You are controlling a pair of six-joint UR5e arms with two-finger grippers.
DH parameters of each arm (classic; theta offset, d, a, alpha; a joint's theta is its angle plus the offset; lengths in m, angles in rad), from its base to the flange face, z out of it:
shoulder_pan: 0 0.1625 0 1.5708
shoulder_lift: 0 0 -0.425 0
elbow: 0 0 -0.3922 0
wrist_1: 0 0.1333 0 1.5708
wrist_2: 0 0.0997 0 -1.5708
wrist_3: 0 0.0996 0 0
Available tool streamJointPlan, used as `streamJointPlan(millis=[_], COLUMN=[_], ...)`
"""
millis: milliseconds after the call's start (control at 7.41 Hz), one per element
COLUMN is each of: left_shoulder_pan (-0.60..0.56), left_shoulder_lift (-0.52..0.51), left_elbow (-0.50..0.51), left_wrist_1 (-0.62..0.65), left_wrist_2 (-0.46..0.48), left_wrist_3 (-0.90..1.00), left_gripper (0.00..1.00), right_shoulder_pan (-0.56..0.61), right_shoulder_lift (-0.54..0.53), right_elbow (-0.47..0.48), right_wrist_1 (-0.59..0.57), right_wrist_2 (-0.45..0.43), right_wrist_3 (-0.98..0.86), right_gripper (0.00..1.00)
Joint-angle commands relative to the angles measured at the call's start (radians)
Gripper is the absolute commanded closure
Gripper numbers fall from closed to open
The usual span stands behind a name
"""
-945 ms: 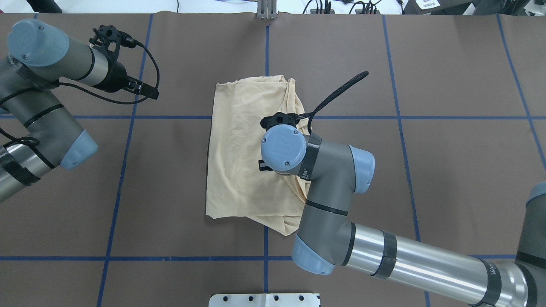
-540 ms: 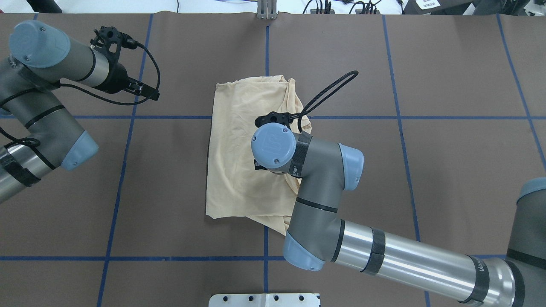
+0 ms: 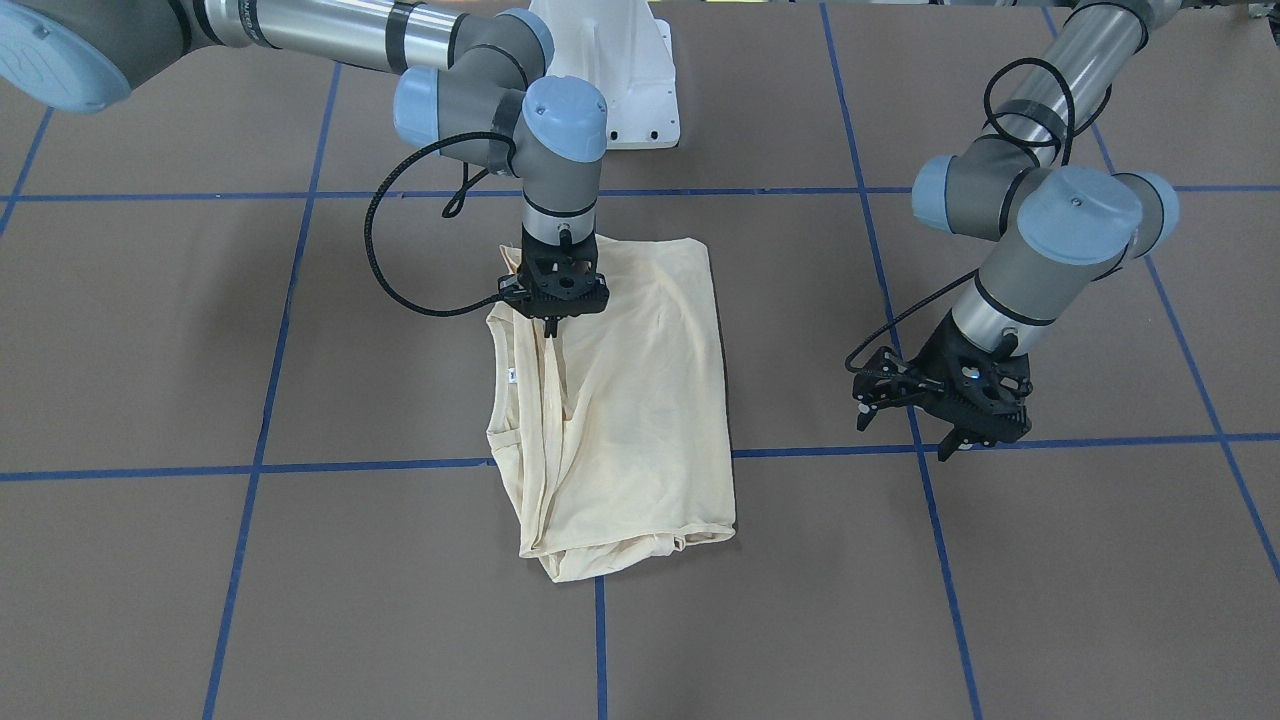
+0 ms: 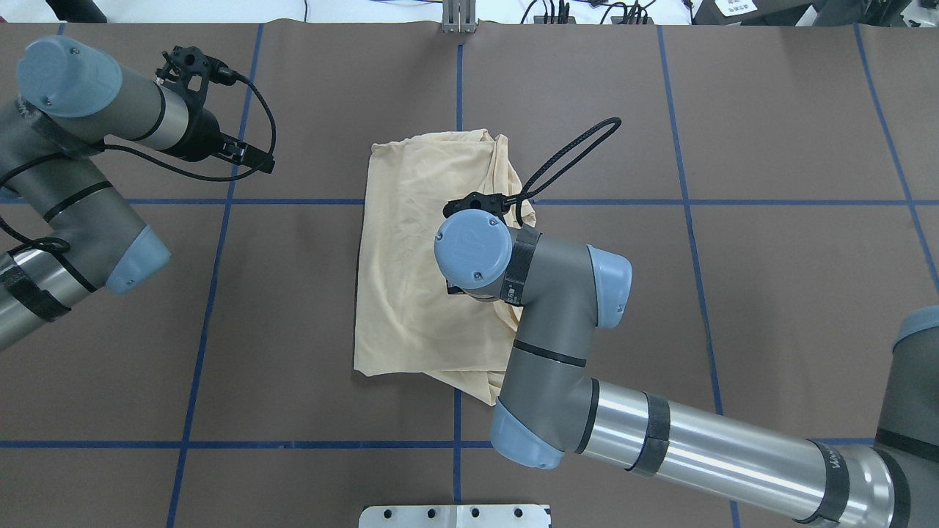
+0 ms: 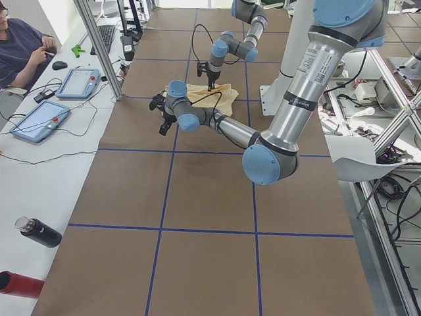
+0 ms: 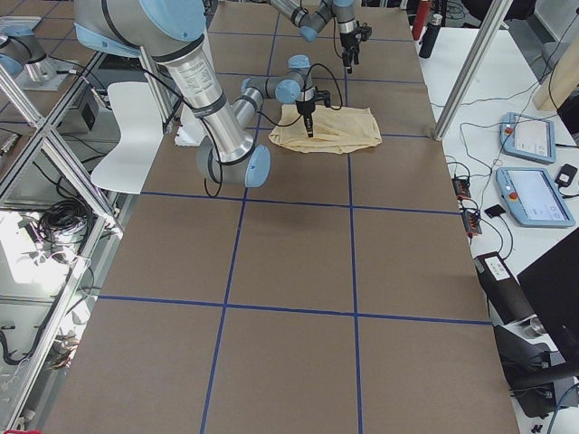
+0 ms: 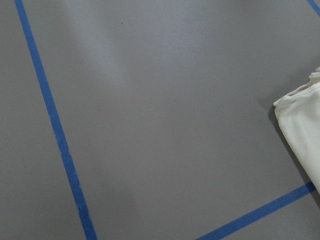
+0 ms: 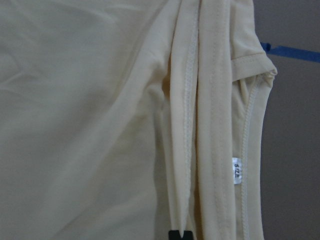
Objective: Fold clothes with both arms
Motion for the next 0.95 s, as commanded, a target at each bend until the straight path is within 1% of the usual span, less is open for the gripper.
streamJointPlan(millis=[0,135,270,405,540,675,810], left_shoulder_pan=[0.002,0.006,0.011,0.011,0.012,0.012,0.011], left_shoulder_lift=[0.000,-0.002,-0.002,-0.002,0.000,-0.002,-0.002], left_elbow=[0.000,-0.001,0.000,0.000,0.000,-0.006,-0.020], left_wrist_1=[0.000,0.000,0.000,0.000,0.000,0.000,0.000], left_wrist_2=[0.000,0.002,0.002,0.002,0.002,-0.004,-0.006], left_wrist_3=[-0.006,-0.018,-0.018,-0.018,-0.018,-0.021,-0.045], left_gripper=[0.00,0.00,0.00,0.00,0.00,0.00,0.00], right_shoulder_pan=[0.022,0.025,0.029,0.027,0.025,0.032,0.053], right_shoulder_lift=[-0.093,-0.142,-0.164,-0.167,-0.179,-0.178,-0.178], right_elbow=[0.099,0.144,0.154,0.152,0.152,0.152,0.152], right_wrist_1=[-0.012,-0.009,-0.007,-0.007,0.003,0.003,0.037], right_wrist_2=[0.025,0.023,0.023,0.016,0.003,0.003,0.008], right_wrist_3=[-0.005,-0.017,-0.019,-0.017,-0.005,-0.004,-0.001], right_gripper=[1.00,1.00,1.00,0.55,0.01,0.00,0.00])
